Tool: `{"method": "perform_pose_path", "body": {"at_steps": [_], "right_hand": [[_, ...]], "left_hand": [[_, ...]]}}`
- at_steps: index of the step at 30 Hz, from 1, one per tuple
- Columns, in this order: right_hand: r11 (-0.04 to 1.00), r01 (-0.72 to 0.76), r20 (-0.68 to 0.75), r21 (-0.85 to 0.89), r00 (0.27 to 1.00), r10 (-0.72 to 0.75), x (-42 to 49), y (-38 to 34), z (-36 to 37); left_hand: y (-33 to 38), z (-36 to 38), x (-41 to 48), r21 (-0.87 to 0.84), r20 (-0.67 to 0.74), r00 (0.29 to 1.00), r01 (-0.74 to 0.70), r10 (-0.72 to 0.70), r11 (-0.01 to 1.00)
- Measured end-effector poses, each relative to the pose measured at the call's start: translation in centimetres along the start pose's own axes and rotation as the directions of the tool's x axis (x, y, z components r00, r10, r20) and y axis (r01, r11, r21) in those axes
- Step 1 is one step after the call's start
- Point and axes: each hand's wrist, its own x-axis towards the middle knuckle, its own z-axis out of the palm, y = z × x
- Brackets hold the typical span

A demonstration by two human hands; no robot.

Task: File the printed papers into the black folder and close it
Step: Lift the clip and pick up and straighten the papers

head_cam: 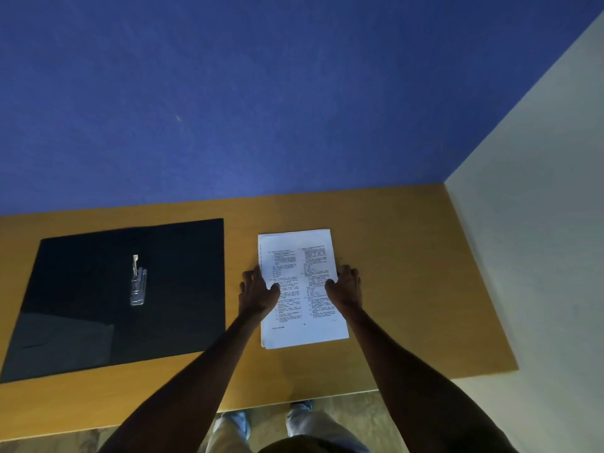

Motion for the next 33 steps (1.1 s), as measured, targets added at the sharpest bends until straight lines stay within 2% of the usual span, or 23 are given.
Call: {"method": "perform_pose_path", "body": {"at_steps": [5, 8, 12, 17, 21, 24, 27, 30, 33], "right_hand": [[0.988, -0.092, 0.019, 0.125, 0.996, 0.091, 1.3, -0.3, -0.2], [0.987, -0.097, 0.039, 0.130, 0.995, 0.093, 1.3, -0.2, -0.1], [0.975, -0.089, -0.012, 0.201, 0.996, 0.093, 1.0, -0.5, 0.2], [0.865, -0.103, 0.007, 0.490, 0.993, 0.115, 0.7, -1.0, 0.2], [0.729, -0.201, 0.093, 0.655, 0.978, 0.186, 0.9, -0.8, -0.2], [0.794, -0.194, 0.191, 0.577, 0.977, 0.100, 0.8, -0.1, -0.1], [0.872, -0.084, 0.142, 0.482, 0.990, 0.017, 0.3, 0.1, 0.3], [0.902, 0.033, 0.095, 0.432, 0.992, -0.081, -0.2, -0.2, 0.5], [0.892, 0.086, 0.077, 0.445, 0.988, -0.134, -0.7, -0.3, 0.3]], "left_hand": [[0.2, 0.2, 0.4, -0.100, 0.000, 1.000, 0.027, -0.028, 0.995], [-0.3, 0.2, 0.4, -0.096, 0.006, 1.000, 0.007, -0.006, 0.995], [-0.7, 0.2, 0.4, -0.079, 0.008, 1.000, -0.022, 0.022, 0.997], [-0.9, 0.0, 0.0, -0.055, 0.027, 0.998, -0.048, 0.050, 0.997], [-1.0, 0.0, -0.5, 0.009, 0.049, 0.997, -0.065, 0.065, 0.998], [-0.9, 0.2, -0.9, 0.018, 0.062, 0.996, -0.062, 0.060, 0.998], [-0.7, 0.1, -1.3, -0.002, 0.082, 0.995, -0.054, 0.054, 0.999], [-0.8, -0.4, -1.2, -0.028, 0.100, 0.993, -0.056, 0.059, 0.998], [-0.9, -1.4, -0.9, -0.187, 0.039, 0.997, -0.065, 0.073, 0.980]]}}
